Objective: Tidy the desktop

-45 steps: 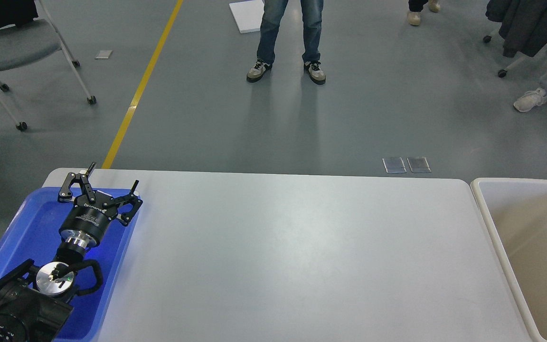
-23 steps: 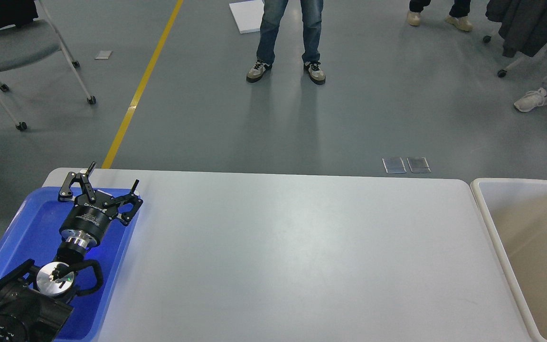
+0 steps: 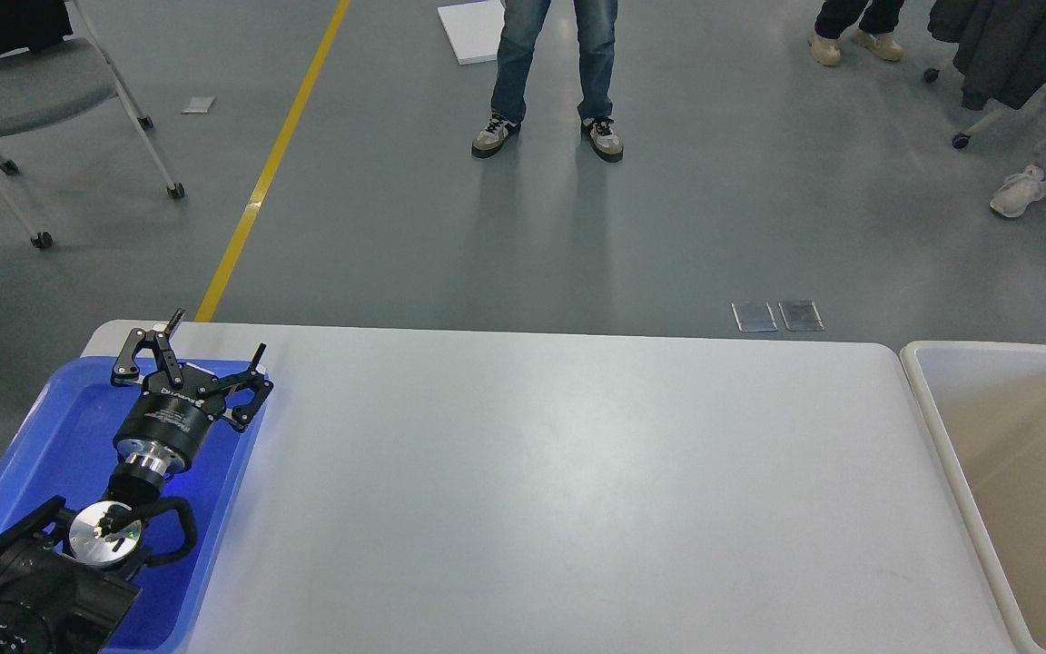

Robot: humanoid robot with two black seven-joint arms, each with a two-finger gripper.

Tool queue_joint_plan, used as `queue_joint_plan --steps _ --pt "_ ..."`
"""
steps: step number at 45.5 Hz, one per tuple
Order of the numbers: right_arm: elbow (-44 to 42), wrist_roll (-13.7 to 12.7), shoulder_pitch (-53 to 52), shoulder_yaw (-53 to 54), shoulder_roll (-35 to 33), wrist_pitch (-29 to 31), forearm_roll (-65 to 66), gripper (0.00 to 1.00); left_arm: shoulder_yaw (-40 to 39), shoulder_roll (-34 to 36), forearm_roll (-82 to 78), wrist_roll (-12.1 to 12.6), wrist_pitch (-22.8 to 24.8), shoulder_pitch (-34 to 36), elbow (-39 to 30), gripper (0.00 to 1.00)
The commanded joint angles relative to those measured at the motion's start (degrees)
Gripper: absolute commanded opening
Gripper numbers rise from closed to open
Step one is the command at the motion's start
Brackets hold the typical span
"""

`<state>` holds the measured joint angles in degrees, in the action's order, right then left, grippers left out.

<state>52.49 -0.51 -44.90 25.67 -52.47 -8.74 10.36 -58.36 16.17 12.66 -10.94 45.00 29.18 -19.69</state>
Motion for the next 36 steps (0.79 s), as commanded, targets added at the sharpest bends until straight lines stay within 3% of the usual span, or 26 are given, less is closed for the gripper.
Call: queue_joint_plan --steps 1,11,22,36 --pt "3.3 0.0 -0.3 3.4 3.8 -3.6 0.5 1.0 0.0 0.0 0.0 0.0 0.0 0.0 0.0 1.0" --pt "2.4 0.6 3.8 12.7 11.9 -8.3 0.1 1.0 0.0 0.0 0.0 0.0 0.0 0.0 0.0 1.0" --pt "2.1 0.7 7.6 17.6 20.5 -6.8 1.2 1.0 0.0 0.0 0.0 0.0 0.0 0.0 0.0 1.0" --pt "0.3 0.7 11.2 26.4 24.3 -6.4 0.5 1.0 0.0 0.0 0.1 0.0 0.0 -0.1 0.0 1.0"
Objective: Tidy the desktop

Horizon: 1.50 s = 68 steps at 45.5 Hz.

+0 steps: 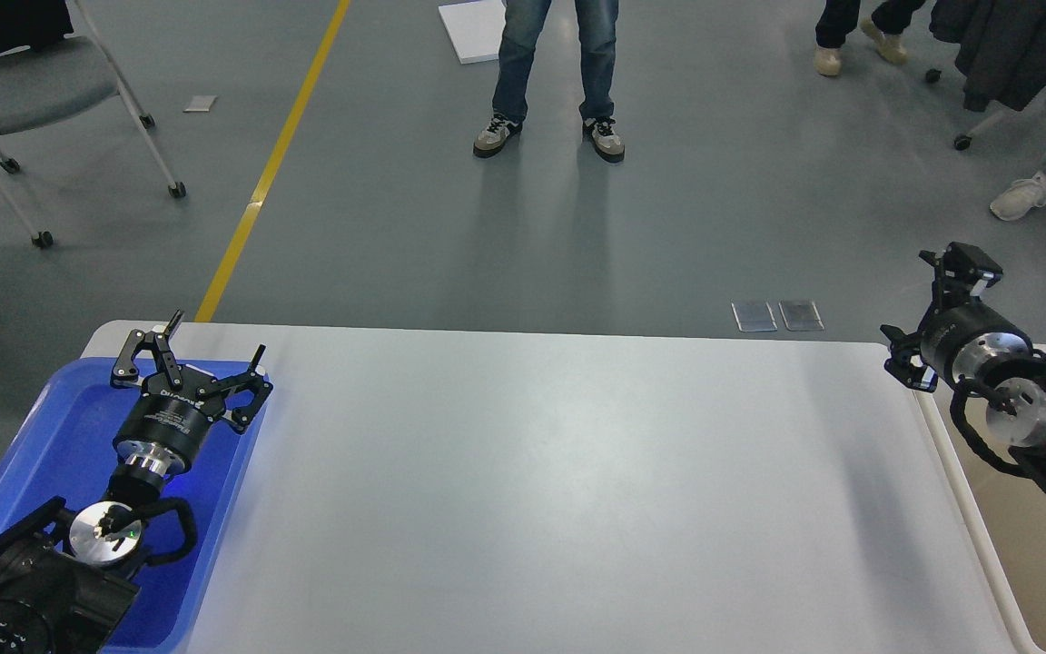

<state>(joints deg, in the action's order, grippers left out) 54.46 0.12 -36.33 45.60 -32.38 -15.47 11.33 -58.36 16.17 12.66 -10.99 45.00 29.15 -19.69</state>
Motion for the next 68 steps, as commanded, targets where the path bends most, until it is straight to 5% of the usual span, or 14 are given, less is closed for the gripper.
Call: queue_joint_plan --steps 1,7,14,18,31,47,68 --pt "-2.7 0.1 2.7 7.1 4.8 0.9 -0.6 1.0 0.0 0.0 0.1 0.0 0.0 -0.1 0.0 1.0" --pt "-9.5 2.0 3.3 10.6 9.3 8.1 -0.8 1.0 0.0 0.0 0.1 -0.1 0.0 -0.1 0.0 1.0" --pt "-17.4 13.8 3.5 10.7 12.4 18.0 -0.9 1.0 0.0 0.0 0.1 0.0 0.0 -0.1 0.0 1.0" --pt "-20.7 17.1 3.5 10.6 13.7 24.2 -1.0 1.0 0.0 0.0 0.1 0.0 0.0 -0.1 0.0 1.0" --pt "-33.0 18.4 2.8 12.3 19.0 38.2 -7.7 1.0 0.0 0.0 0.1 0.0 0.0 0.0 0.0 1.0" --pt "-33.7 29.3 0.9 12.0 20.1 42.4 -9.7 1.0 0.0 0.0 0.0 0.1 0.0 0.0 0.0 1.0" --pt "-33.6 29.4 3.3 8.7 17.6 42.8 -9.7 1.0 0.0 0.0 0.0 0.1 0.0 0.0 0.0 1.0"
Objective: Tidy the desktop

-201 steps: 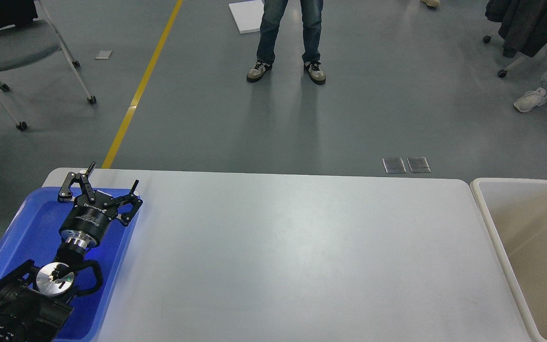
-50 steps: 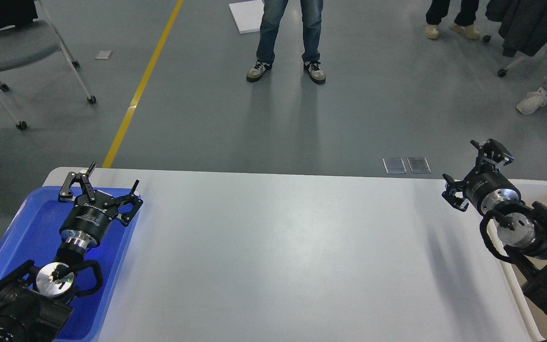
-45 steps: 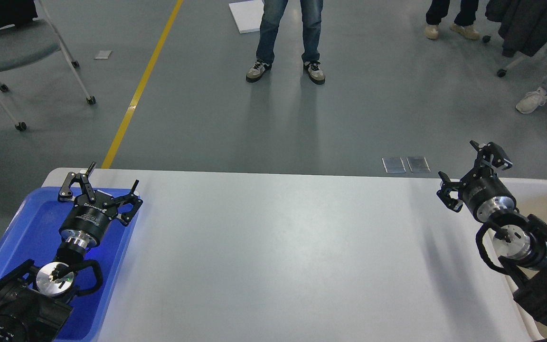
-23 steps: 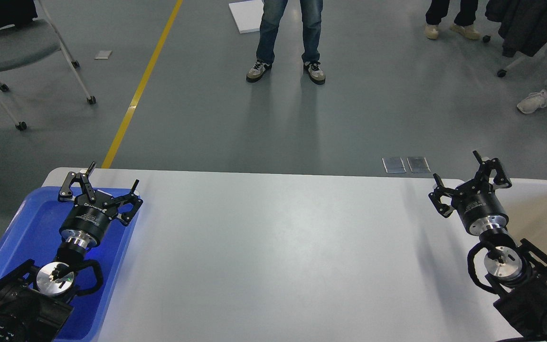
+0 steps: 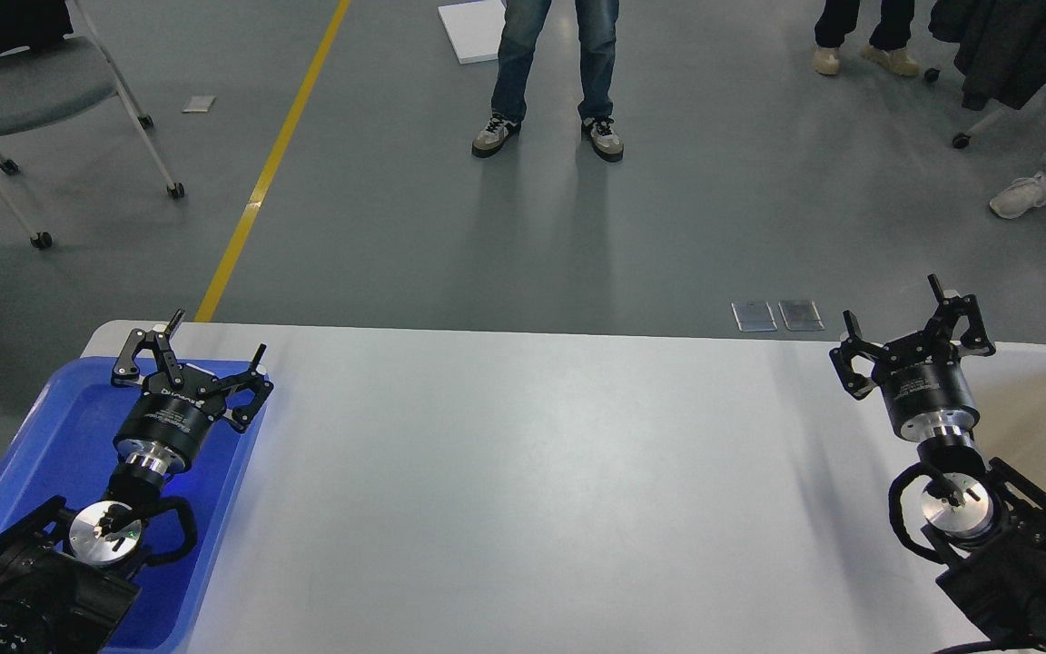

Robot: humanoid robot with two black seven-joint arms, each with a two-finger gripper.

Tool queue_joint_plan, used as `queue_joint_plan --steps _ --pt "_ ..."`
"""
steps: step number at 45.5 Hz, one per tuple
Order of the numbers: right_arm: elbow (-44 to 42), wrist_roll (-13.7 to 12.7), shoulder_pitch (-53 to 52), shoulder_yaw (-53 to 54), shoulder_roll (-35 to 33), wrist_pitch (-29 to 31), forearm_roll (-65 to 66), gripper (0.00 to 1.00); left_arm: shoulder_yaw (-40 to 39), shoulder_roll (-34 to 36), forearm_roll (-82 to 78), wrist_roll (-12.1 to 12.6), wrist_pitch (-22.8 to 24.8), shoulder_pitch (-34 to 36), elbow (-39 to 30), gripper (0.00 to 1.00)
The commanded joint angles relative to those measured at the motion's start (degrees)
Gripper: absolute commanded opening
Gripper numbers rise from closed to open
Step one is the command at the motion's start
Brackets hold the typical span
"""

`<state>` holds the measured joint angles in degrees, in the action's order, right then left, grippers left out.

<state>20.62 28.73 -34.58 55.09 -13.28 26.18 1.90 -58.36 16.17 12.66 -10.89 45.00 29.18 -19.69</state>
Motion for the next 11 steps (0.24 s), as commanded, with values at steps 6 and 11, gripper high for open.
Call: queue_joint_plan --steps 6,11 --pt "0.4 0.8 1.7 -0.9 -1.7 1.5 -0.2 1.0 0.0 0.0 0.0 0.0 0.0 0.0 0.0 1.0" --pt "0.3 0.8 1.9 -0.8 -1.5 1.4 -0.2 1.0 0.0 0.0 0.0 0.0 0.0 0.0 0.0 1.0"
